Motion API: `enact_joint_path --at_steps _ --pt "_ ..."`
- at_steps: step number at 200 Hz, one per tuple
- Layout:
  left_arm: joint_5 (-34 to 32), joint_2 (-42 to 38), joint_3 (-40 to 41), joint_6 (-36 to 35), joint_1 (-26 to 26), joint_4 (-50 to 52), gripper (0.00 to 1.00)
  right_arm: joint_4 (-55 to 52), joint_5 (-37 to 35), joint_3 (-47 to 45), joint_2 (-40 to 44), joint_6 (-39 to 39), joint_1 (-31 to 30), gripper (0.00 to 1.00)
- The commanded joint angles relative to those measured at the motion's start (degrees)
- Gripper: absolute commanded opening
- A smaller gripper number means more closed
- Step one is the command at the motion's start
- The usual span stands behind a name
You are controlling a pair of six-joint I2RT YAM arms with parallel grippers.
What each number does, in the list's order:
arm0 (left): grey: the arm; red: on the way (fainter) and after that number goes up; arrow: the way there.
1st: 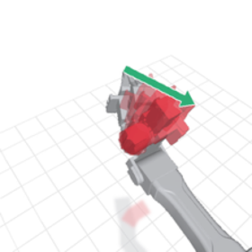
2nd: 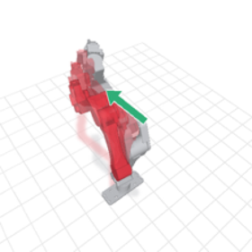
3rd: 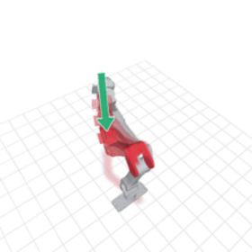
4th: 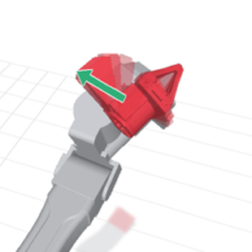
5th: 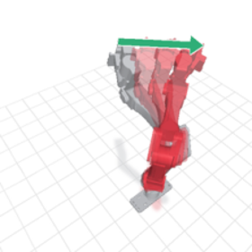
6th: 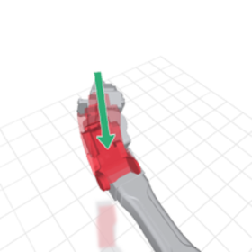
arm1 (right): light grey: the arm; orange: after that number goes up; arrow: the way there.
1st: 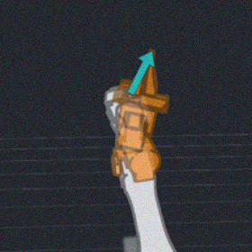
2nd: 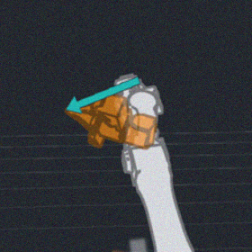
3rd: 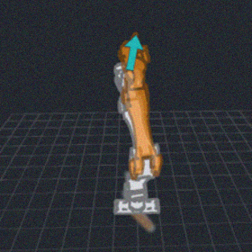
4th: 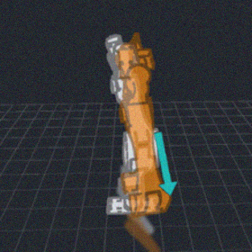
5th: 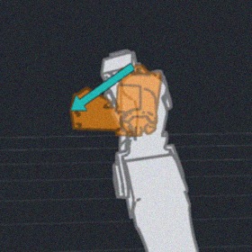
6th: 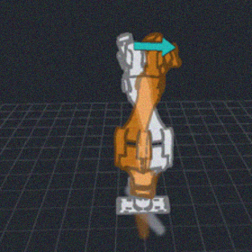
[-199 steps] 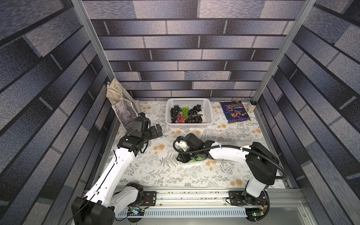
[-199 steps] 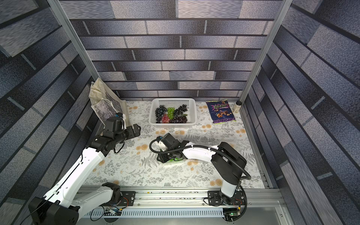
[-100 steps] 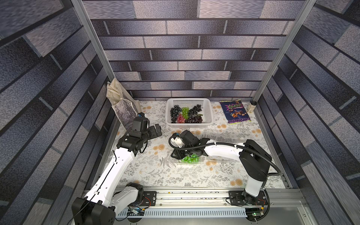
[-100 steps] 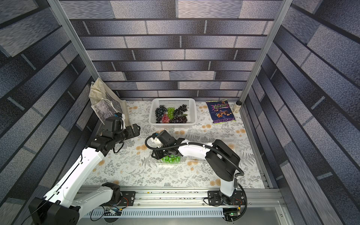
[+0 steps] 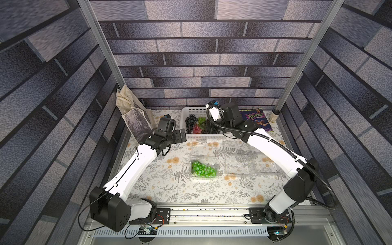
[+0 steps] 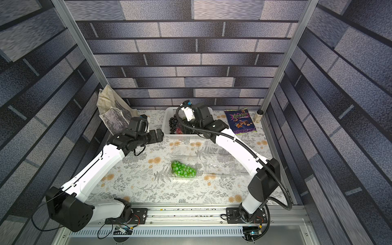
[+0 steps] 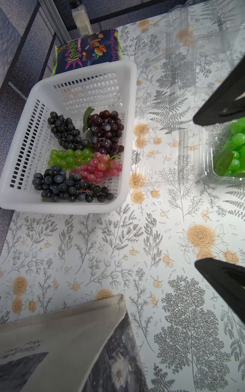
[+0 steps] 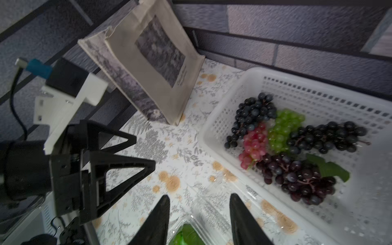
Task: Pack grapes into containers
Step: Place the grape into the packing box, then pick up the grape from the basket.
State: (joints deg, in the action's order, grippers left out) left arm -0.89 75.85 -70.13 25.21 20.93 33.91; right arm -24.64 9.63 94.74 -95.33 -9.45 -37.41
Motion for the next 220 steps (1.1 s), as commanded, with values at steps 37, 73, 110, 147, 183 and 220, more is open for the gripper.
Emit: enact_joint_path --at_steps 37,73,110,147,183,220 --pt "0.93 10.89 -10.59 -2.65 -0.41 1.06 0.99 -3.86 3.32 12.25 -16.55 -1.40 10.34 0.48" --pt "5.26 15.57 -13.37 -1.73 -1.79 -1.80 0.99 0.29 4.24 18.14 -27.63 -8.19 14.82 0.53" --pt "7.93 17.63 -13.89 -0.81 -3.70 -3.38 0.98 -1.73 2.99 27.43 -37.74 -8.64 16.35 0.54" --pt "8.00 18.53 -14.20 -1.13 -4.16 -3.16 0.98 -3.84 -2.69 33.61 -43.38 -8.65 16.69 0.58" --pt "8.93 18.44 -13.42 -1.17 -4.20 -4.57 0.98 -4.11 -5.62 37.23 -46.51 -7.53 16.85 0.63" --pt "10.42 17.74 -12.19 -1.22 -4.27 -6.83 0.98 -7.40 -7.74 43.48 -51.09 -6.64 17.00 0.63"
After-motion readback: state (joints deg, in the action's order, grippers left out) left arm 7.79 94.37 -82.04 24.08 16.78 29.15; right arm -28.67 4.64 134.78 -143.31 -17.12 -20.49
